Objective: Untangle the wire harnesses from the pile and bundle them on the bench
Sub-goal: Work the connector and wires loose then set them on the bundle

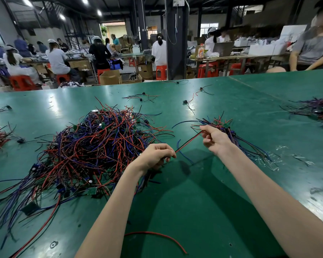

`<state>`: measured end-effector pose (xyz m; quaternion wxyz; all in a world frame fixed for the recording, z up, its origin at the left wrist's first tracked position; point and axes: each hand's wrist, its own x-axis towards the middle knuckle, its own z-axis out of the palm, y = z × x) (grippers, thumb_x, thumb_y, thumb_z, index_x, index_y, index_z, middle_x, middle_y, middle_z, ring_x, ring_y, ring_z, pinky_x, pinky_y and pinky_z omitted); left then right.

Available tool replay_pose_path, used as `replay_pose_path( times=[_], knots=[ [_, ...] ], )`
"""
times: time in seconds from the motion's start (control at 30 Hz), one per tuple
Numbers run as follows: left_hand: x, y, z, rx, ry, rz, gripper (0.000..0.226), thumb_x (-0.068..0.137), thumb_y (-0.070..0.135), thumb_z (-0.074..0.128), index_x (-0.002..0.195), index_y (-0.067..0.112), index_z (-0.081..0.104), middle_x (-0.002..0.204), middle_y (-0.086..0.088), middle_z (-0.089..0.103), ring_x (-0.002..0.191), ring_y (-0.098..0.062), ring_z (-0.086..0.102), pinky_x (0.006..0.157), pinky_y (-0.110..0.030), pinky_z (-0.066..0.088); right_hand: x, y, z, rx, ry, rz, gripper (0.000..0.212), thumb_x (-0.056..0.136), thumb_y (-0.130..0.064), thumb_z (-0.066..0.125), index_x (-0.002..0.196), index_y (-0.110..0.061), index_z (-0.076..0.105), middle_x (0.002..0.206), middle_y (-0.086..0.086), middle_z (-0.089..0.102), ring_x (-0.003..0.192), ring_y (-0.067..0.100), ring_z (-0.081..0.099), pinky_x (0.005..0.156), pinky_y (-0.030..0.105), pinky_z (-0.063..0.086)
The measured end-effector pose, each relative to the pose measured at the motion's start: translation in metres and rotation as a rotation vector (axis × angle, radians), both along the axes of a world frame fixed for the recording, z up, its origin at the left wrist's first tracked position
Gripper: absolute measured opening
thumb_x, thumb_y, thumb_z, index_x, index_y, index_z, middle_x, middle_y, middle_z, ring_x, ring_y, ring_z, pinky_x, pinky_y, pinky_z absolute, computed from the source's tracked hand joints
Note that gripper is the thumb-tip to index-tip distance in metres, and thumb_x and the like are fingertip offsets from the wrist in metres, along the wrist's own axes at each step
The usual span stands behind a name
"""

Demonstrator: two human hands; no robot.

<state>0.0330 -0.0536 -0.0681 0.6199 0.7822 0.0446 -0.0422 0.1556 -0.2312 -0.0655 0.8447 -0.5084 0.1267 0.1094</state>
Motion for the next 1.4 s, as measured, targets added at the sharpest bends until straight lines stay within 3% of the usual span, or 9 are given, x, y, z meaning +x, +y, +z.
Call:
replay_pose_path(
  times=[0.23,0.37,0.5,0.63,0.77,0.9,1.07,1.23,1.4],
  knots=[
    [-0.003,-0.012,0.004,-0.002,0.014,-0.123,0.024,0.089,0.009,0.057,0.068,0.016,0.063,0.054,0.004,0.047,0.039,-0.005,0.026,0.036,-0.015,0.018,-0.001,-0.002,0.001,0.059,0.103,0.041,0.03,0.085,0.001,0.061,0.063,-0.011,0.044,0.049,0.002,0.045,0.024,0.001,0.033,0.026,0.012,0.02],
    [-0.002,-0.016,0.003,-0.019,0.023,-0.114,0.021,0.089,0.011,0.059,0.071,0.015,0.069,0.057,0.002,0.054,0.04,-0.007,0.031,0.036,-0.015,0.026,-0.002,0.0,-0.001,-0.006,0.017,-0.031,0.021,0.08,-0.002,0.07,0.068,-0.006,0.053,0.061,0.008,0.05,0.026,0.003,0.034,0.028,0.014,0.021],
    [-0.003,-0.02,0.004,-0.04,0.014,0.01,0.016,0.088,0.011,0.061,0.075,0.012,0.071,0.059,0.002,0.063,0.051,-0.005,0.045,0.041,-0.017,0.042,-0.011,0.006,0.0,-0.037,-0.058,-0.011,0.028,0.076,-0.024,0.078,0.077,-0.006,0.057,0.066,0.006,0.054,0.037,0.007,0.034,0.032,0.017,0.028],
    [0.001,-0.02,0.014,-0.142,-0.163,0.302,0.018,0.089,0.013,0.06,0.072,0.018,0.065,0.058,0.009,0.066,0.055,0.0,0.045,0.049,-0.016,0.035,-0.036,0.025,0.001,-0.214,-0.155,0.197,0.043,0.081,-0.048,0.065,0.091,-0.007,0.053,0.078,0.004,0.05,0.049,0.01,0.033,0.035,0.018,0.033],
    [0.002,-0.01,0.019,-0.387,-0.264,0.453,0.012,0.09,0.012,0.061,0.079,0.012,0.066,0.067,0.004,0.069,0.072,-0.011,0.058,0.075,-0.028,0.045,-0.074,0.05,-0.001,-0.377,-0.435,0.578,0.02,0.089,-0.031,0.061,0.083,-0.012,0.06,0.076,0.003,0.06,0.046,0.008,0.039,0.041,0.018,0.03],
    [0.001,-0.008,0.016,-0.431,-0.202,0.418,0.009,0.088,0.023,0.066,0.086,0.014,0.068,0.076,0.004,0.072,0.065,-0.013,0.059,0.055,-0.024,0.047,-0.096,0.065,-0.004,-0.322,-0.566,0.554,0.013,0.092,-0.011,0.059,0.079,-0.008,0.059,0.066,0.007,0.06,0.039,0.008,0.04,0.038,0.017,0.03],
    [0.003,-0.009,0.015,-0.414,-0.161,0.36,0.02,0.089,0.032,0.064,0.094,0.014,0.07,0.085,0.0,0.073,0.07,-0.013,0.061,0.067,-0.025,0.052,-0.095,0.062,-0.001,-0.252,-0.474,0.472,0.017,0.09,-0.003,0.057,0.074,-0.006,0.062,0.063,0.011,0.06,0.036,0.009,0.04,0.038,0.017,0.029],
    [0.005,-0.007,0.013,-0.389,-0.18,0.317,0.018,0.09,0.007,0.061,0.107,0.011,0.065,0.085,-0.004,0.071,0.073,-0.013,0.064,0.064,-0.021,0.05,-0.091,0.059,0.0,-0.29,-0.466,0.457,0.018,0.091,-0.003,0.053,0.078,-0.003,0.065,0.057,0.002,0.064,0.044,0.007,0.048,0.048,0.018,0.035],
    [0.004,-0.006,0.009,-0.376,-0.285,0.363,0.017,0.09,0.0,0.059,0.106,0.006,0.061,0.078,-0.004,0.07,0.063,-0.009,0.064,0.055,-0.022,0.048,-0.091,0.059,0.0,-0.259,-0.494,0.533,0.016,0.094,-0.003,0.051,0.087,-0.003,0.065,0.062,0.003,0.066,0.054,0.009,0.058,0.058,0.02,0.049]
  ],
)
